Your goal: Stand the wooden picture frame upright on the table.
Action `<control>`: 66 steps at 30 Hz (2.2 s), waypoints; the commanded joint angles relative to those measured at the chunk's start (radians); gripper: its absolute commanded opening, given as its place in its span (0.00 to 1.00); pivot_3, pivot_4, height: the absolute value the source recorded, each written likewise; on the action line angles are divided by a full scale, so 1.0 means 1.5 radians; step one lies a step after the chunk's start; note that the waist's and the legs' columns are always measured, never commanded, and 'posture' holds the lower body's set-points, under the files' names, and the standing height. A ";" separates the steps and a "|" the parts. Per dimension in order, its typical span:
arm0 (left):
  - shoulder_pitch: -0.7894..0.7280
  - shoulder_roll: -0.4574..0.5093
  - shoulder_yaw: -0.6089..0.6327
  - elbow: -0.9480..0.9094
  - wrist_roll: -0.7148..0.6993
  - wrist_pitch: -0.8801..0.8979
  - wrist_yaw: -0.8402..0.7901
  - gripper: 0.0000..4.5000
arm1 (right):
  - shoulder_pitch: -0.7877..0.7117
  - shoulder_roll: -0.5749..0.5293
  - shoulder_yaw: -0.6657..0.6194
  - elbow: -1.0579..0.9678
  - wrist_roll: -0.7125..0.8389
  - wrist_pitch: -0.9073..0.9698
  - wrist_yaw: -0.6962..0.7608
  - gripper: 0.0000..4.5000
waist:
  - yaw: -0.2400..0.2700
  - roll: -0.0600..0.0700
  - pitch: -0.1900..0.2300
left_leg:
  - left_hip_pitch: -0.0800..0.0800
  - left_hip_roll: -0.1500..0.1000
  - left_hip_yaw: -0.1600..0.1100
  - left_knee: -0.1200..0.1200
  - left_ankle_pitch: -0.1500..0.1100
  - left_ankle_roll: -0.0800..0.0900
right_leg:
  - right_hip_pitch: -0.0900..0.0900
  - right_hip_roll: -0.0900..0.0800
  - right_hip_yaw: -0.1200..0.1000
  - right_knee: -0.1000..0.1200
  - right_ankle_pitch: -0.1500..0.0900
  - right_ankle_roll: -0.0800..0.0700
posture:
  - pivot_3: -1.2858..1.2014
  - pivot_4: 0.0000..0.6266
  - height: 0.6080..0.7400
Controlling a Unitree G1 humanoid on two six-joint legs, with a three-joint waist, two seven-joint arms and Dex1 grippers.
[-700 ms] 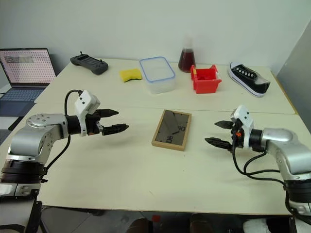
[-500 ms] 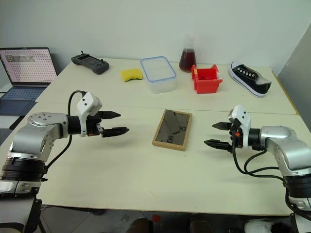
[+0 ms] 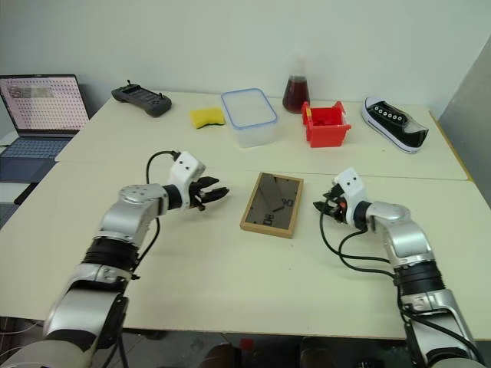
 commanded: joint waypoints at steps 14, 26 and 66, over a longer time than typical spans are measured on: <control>0.020 -0.078 -0.053 -0.074 0.038 0.021 -0.024 0.00 | -0.032 0.119 0.029 -0.020 -0.027 0.005 -0.037 0.00 | -0.004 0.000 0.000 | 0.000 0.000 0.000 0.000 0.000 0.000 | 0.000 0.000 0.000 0.000 0.000 0.000 | 0.52 0.24 1.00; 0.220 0.057 -0.057 -0.497 -0.016 0.255 -0.114 0.00 | 0.110 0.022 0.106 -0.333 0.003 0.208 0.039 0.00 | -0.005 0.000 0.000 | 0.000 0.000 -0.001 0.000 0.000 0.000 | 0.000 0.000 0.000 0.001 0.000 0.000 | 0.52 0.24 1.00; 0.263 0.035 0.142 -0.382 -0.496 0.881 -0.103 1.00 | 0.187 0.014 0.155 -0.352 -0.045 0.108 0.021 0.00 | -0.003 0.000 -0.002 | 0.004 0.000 -0.001 0.000 0.000 0.000 | 0.003 0.000 0.000 0.001 -0.001 0.000 | 0.52 0.24 1.00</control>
